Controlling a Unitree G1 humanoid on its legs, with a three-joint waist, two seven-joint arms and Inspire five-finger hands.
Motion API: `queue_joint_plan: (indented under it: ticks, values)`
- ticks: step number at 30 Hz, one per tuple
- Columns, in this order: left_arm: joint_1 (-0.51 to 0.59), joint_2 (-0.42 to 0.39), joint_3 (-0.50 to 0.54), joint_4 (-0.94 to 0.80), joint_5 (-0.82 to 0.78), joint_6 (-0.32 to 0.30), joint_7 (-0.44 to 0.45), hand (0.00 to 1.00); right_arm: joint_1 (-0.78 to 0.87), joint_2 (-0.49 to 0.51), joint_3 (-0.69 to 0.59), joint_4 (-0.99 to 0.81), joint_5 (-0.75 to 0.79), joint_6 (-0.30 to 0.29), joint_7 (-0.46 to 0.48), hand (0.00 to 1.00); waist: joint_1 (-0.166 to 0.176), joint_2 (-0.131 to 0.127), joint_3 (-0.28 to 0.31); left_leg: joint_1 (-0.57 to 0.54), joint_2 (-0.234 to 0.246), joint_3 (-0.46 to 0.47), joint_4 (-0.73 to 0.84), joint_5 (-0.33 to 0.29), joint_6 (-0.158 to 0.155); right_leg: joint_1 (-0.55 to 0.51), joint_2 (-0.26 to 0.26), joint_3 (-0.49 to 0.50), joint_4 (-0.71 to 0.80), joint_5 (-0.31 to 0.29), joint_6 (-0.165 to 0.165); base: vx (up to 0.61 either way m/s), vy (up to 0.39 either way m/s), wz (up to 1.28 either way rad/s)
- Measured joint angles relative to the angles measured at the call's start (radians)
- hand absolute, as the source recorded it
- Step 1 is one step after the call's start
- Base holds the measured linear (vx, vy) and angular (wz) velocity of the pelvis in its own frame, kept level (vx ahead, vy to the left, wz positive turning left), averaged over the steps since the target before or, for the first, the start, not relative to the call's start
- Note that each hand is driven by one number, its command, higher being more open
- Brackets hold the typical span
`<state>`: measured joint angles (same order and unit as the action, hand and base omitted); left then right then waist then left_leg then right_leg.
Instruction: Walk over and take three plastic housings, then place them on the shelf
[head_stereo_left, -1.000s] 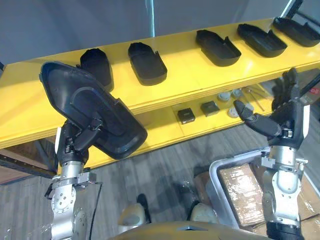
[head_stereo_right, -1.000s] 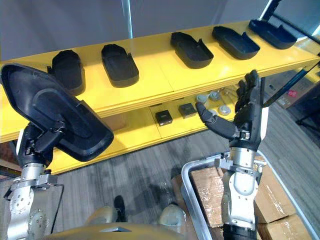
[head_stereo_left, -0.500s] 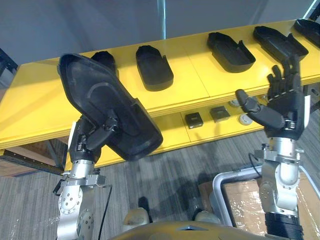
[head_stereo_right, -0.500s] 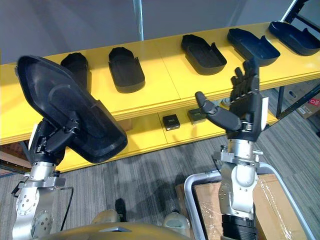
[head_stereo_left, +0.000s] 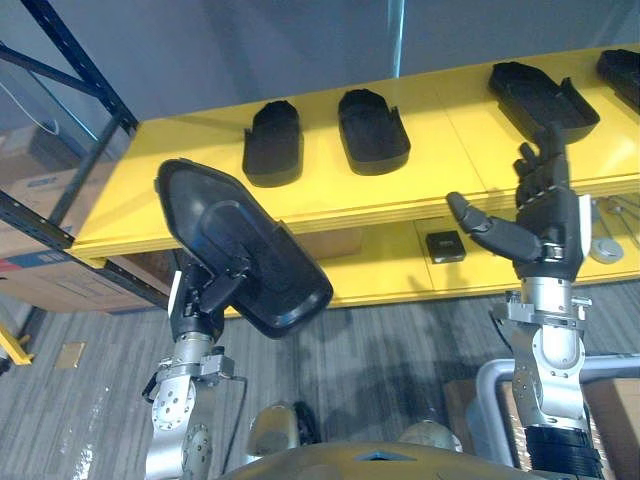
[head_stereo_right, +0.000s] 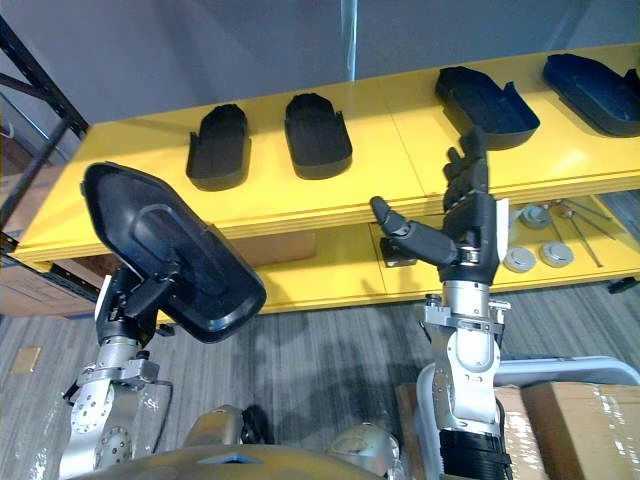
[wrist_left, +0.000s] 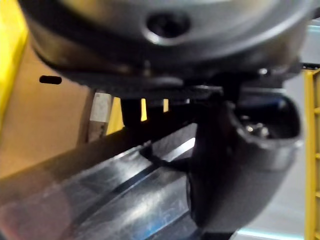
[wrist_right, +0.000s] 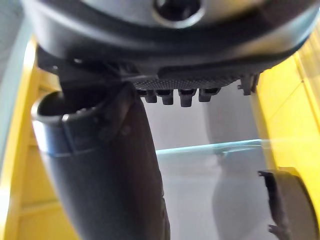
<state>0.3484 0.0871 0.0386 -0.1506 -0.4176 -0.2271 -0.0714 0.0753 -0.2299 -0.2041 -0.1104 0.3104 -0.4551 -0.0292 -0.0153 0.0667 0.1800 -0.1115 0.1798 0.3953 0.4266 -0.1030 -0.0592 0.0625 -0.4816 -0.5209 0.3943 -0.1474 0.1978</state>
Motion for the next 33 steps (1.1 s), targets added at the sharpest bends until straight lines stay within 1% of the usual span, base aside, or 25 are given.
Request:
queue_joint_plan:
  ticks: [1,2,3,4,5,6,7,8,9,10,11,13,15,16,19,21,23,24,26,28,29,30,31,32,33]
  values:
    - [-0.002,0.006,0.000,-0.011,0.000,0.000,-0.020,0.00,0.011,0.025,-0.008,0.000,-0.002,-0.003,-0.020,1.00,-0.005,-0.004,0.002,0.017,-0.003,0.038,-0.005,-0.055,0.004,0.015,-0.011,-0.004,-0.002,0.012,0.018,-0.01,0.358,0.12]
    - [-0.014,0.030,-0.003,-0.021,0.000,0.000,-0.046,0.00,0.045,0.077,-0.007,0.000,-0.019,-0.005,-0.048,1.00,-0.005,-0.032,0.018,0.033,-0.044,0.061,0.005,-0.080,0.025,0.032,-0.053,0.013,0.000,0.057,0.027,-0.03,0.439,0.11]
    - [-0.016,0.038,-0.006,-0.021,0.001,0.000,-0.055,0.00,0.061,0.087,0.000,0.000,-0.028,-0.005,-0.056,1.00,-0.005,-0.037,0.021,0.034,-0.060,0.063,0.002,-0.086,0.034,0.020,-0.062,0.029,0.009,0.089,0.017,-0.06,0.459,0.07]
    - [-0.017,0.052,-0.007,-0.021,0.003,0.001,-0.073,0.00,0.096,0.095,0.020,0.000,-0.037,-0.005,-0.070,1.00,-0.007,-0.040,0.022,0.041,-0.095,0.076,-0.040,-0.092,0.050,-0.023,-0.085,0.071,0.028,0.170,-0.022,-0.06,0.313,0.02]
    - [-0.017,0.061,-0.006,-0.022,0.005,0.001,-0.079,0.00,0.108,0.102,0.032,-0.001,-0.049,-0.005,-0.071,1.00,-0.006,-0.041,0.023,0.051,-0.113,0.087,-0.073,-0.083,0.062,-0.050,-0.095,0.092,0.037,0.211,-0.047,-0.07,0.395,-0.05]
    - [-0.018,0.091,0.012,-0.033,0.005,0.005,-0.089,0.00,0.118,0.127,0.064,-0.001,-0.093,-0.003,-0.083,1.00,-0.015,-0.034,0.027,0.068,-0.144,0.102,-0.157,-0.044,0.097,-0.101,-0.084,0.109,0.065,0.230,-0.079,-0.05,0.276,-0.09]
    - [-0.021,0.100,0.020,-0.040,0.004,0.008,-0.090,0.00,0.119,0.132,0.076,-0.003,-0.108,-0.002,-0.089,1.00,-0.018,-0.027,0.031,0.074,-0.150,0.103,-0.188,-0.030,0.106,-0.111,-0.060,0.113,0.073,0.213,-0.082,-0.10,0.413,-0.02]
    - [-0.033,0.118,0.030,-0.052,0.003,0.012,-0.091,0.00,0.133,0.137,0.084,-0.018,-0.129,0.001,-0.092,1.00,-0.017,-0.013,0.037,0.090,-0.161,0.099,-0.249,-0.004,0.114,-0.112,0.007,0.115,0.075,0.163,-0.065,-0.08,0.228,0.07]
    - [-0.034,0.125,0.038,-0.065,-0.001,0.012,-0.093,0.00,0.142,0.137,0.087,-0.030,-0.140,0.004,-0.091,1.00,-0.017,-0.011,0.038,0.096,-0.170,0.094,-0.277,0.008,0.115,-0.112,0.038,0.115,0.074,0.137,-0.064,-0.10,0.249,0.14]
    - [-0.035,0.133,0.055,-0.095,-0.009,0.012,-0.099,0.00,0.164,0.139,0.089,-0.063,-0.147,0.010,-0.091,1.00,-0.017,-0.012,0.038,0.107,-0.192,0.084,-0.328,0.025,0.107,-0.110,0.101,0.113,0.069,0.091,-0.072,-0.06,0.137,0.16]
    - [-0.035,0.132,0.061,-0.117,-0.015,0.012,-0.100,0.00,0.177,0.136,0.086,-0.089,-0.147,0.010,-0.093,1.00,-0.018,-0.010,0.038,0.111,-0.207,0.079,-0.356,0.034,0.105,-0.107,0.137,0.111,0.052,0.050,-0.087,-0.05,0.145,0.16]
    - [-0.035,0.132,0.057,-0.149,-0.017,0.013,-0.101,0.00,0.186,0.132,0.087,-0.112,-0.146,0.014,-0.101,1.00,-0.019,-0.005,0.040,0.123,-0.234,0.079,-0.400,0.043,0.108,-0.111,0.177,0.112,0.006,0.018,-0.126,-0.02,0.121,0.03]
    - [-0.033,0.129,0.048,-0.150,-0.015,0.014,-0.102,0.00,0.187,0.131,0.099,-0.112,-0.144,0.016,-0.107,1.00,-0.021,-0.006,0.040,0.125,-0.243,0.089,-0.415,0.045,0.108,-0.129,0.181,0.112,0.003,0.020,-0.131,-0.01,0.087,-0.07]
    - [-0.029,0.127,0.039,-0.150,-0.009,0.014,-0.101,0.00,0.186,0.130,0.107,-0.112,-0.143,0.017,-0.108,1.00,-0.019,-0.006,0.040,0.119,-0.244,0.100,-0.415,0.044,0.109,-0.147,0.190,0.111,-0.011,0.021,-0.131,0.01,0.065,-0.15]
    - [-0.025,0.127,0.011,-0.149,-0.005,0.020,-0.093,0.00,0.185,0.126,0.122,-0.111,-0.146,0.028,-0.108,1.00,-0.017,-0.013,0.039,0.121,-0.245,0.113,-0.423,0.044,0.110,-0.144,0.211,0.095,-0.074,0.022,-0.131,0.04,0.048,-0.12]
    - [-0.024,0.126,0.004,-0.149,-0.005,0.022,-0.088,0.00,0.185,0.119,0.135,-0.106,-0.146,0.027,-0.106,1.00,-0.017,-0.019,0.036,0.123,-0.243,0.123,-0.430,0.045,0.112,-0.136,0.218,0.088,-0.104,0.027,-0.124,0.06,0.026,-0.12]
    - [-0.024,0.126,-0.006,-0.141,-0.005,0.022,-0.077,0.00,0.185,0.112,0.138,-0.091,-0.149,0.027,-0.098,1.00,-0.017,-0.020,0.035,0.133,-0.238,0.130,-0.432,0.045,0.112,-0.119,0.228,0.087,-0.128,0.041,-0.124,0.06,0.003,-0.13]
    - [-0.024,0.126,-0.014,-0.128,-0.004,0.022,-0.070,0.00,0.185,0.108,0.138,-0.079,-0.149,0.027,-0.091,1.00,-0.019,-0.020,0.033,0.144,-0.238,0.133,-0.432,0.044,0.111,-0.108,0.232,0.087,-0.140,0.053,-0.118,0.11,-0.022,-0.12]
    - [-0.022,0.125,-0.020,-0.112,-0.004,0.030,-0.059,0.00,0.184,0.103,0.134,-0.061,-0.133,0.026,-0.070,1.00,-0.020,-0.020,0.032,0.152,-0.229,0.136,-0.407,0.026,0.113,-0.094,0.234,0.089,-0.135,0.053,-0.118,0.12,-0.041,-0.12]
    - [-0.004,0.124,-0.018,-0.097,-0.005,0.031,-0.046,0.00,0.179,0.078,0.144,-0.023,-0.100,0.026,-0.030,1.00,-0.011,-0.020,0.031,0.125,-0.183,0.153,-0.281,-0.018,0.096,-0.078,0.246,0.105,-0.140,0.049,-0.122,0.13,-0.073,-0.23]
    - [0.006,0.121,-0.015,-0.093,-0.005,0.031,-0.039,0.00,0.172,0.067,0.150,-0.008,-0.098,0.026,-0.020,1.00,-0.009,-0.023,0.030,0.111,-0.170,0.152,-0.234,-0.017,0.098,-0.076,0.249,0.114,-0.147,0.050,-0.122,0.11,-0.098,-0.34]
    - [0.019,0.111,-0.010,-0.079,-0.006,0.032,-0.029,0.00,0.154,0.045,0.158,0.013,-0.097,0.026,-0.004,1.00,-0.006,-0.023,0.029,0.078,-0.144,0.150,-0.148,-0.017,0.097,-0.071,0.253,0.124,-0.161,0.053,-0.120,0.07,-0.085,-0.27]
    - [0.017,0.103,-0.010,-0.061,-0.006,0.032,-0.023,0.00,0.137,0.031,0.157,0.022,-0.097,0.026,0.006,1.00,-0.007,-0.021,0.028,0.053,-0.128,0.158,-0.095,-0.012,0.089,-0.061,0.253,0.126,-0.174,0.064,-0.113,0.05,-0.067,-0.16]
    - [0.006,0.094,-0.010,-0.040,-0.005,0.033,-0.021,0.00,0.117,0.025,0.155,0.026,-0.095,0.026,0.014,1.00,-0.011,-0.031,0.031,0.013,-0.107,0.157,-0.012,-0.005,0.067,-0.057,0.237,0.124,-0.193,0.077,-0.115,0.02,-0.031,-0.10]
    - [0.001,0.082,-0.012,-0.016,-0.003,0.033,-0.021,0.00,0.092,0.026,0.151,0.029,-0.089,0.025,0.019,1.00,-0.011,-0.031,0.032,-0.033,-0.028,0.168,0.120,-0.039,0.095,-0.044,0.236,0.131,-0.212,0.084,-0.119,0.00,-0.049,-0.11]
